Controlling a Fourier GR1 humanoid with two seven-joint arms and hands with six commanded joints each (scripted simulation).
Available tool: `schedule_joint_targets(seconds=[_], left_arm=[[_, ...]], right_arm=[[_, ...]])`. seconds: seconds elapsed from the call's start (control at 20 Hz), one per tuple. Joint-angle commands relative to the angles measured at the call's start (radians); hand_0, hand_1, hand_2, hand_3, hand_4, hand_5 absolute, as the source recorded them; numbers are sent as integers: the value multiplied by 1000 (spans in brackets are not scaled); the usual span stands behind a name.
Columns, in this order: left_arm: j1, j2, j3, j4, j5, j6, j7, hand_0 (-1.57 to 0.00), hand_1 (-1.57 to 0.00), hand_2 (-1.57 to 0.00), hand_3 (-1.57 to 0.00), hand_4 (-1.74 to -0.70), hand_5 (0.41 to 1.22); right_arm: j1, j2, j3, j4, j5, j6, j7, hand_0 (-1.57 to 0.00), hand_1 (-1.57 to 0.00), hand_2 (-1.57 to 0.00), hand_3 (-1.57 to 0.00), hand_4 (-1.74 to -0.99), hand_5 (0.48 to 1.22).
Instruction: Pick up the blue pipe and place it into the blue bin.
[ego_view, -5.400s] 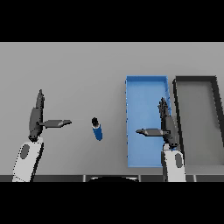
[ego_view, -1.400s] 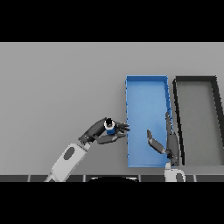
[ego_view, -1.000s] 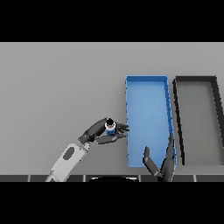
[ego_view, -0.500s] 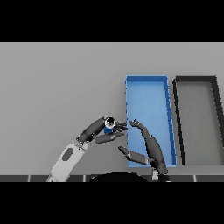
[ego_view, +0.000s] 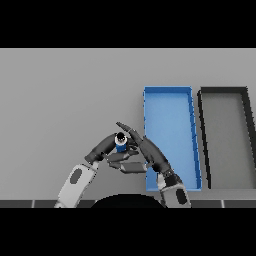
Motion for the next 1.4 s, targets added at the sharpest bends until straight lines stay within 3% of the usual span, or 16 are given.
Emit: schedule_joint_targets(seconds=[0.0, 0.25, 0.4, 0.5, 0.65, 0.8, 0.9, 1.05, 1.35], left_arm=[[-4, -8, 1, -1, 7, -8, 9, -1571, -1571, -1571, -1571, -1465, 1221], [4, -18, 17, -1, -9, -15, 40, -1571, -1571, -1571, -1571, -1469, 1221], [15, -13, 27, -7, -25, -24, 33, -1571, -1571, -1571, -1571, -1465, 1221], [15, -19, 31, -2, -32, -35, 36, -1571, -1571, -1571, -1571, -1517, 1221], [12, -17, 37, -18, -42, -37, 85, -1571, -1571, -1571, -1571, -1622, 1221], [24, -42, 48, -19, -15, -50, 76, -1571, -1571, -1571, -1523, -1677, 1221], [33, -57, 54, -24, 0, -60, 57, -1571, -1571, -1571, -1502, -1699, 1221], [30, -65, 65, -12, -11, -82, 68, -1571, -1571, -1571, -1441, -1718, 1221], [39, -68, 76, -38, -35, -83, 76, -1571, -1571, -1571, -1422, -1731, 1221]], right_arm=[[-43, 4, -13, 15, -6, 13, 17, 1, -2, -52, 1, -1242, 551], [-196, 18, -71, 47, -41, 49, 66, -23, -32, -83, 1, -1186, 521], [-262, 26, -84, 88, -64, 77, 100, -69, -108, -166, -44, -1204, 497], [-284, 24, -96, 105, -74, 87, 100, -323, -362, -377, -242, -1278, 485], [-320, 38, -100, 141, -79, 89, 93, -876, -877, -910, -762, -1467, 518], [-329, 68, -103, 161, -96, 78, 97, -1215, -1215, -1233, -1021, -1581, 650], [-328, 72, -93, 175, -116, 59, 69, -1343, -1343, -1354, -1186, -1628, 856], [-305, 44, -73, 168, -111, 49, 24, -1454, -1454, -1460, -1357, -1680, 1034], [-308, 51, -45, 183, -92, -15, -32, -1540, -1540, -1542, -1515, -1725, 1172]])
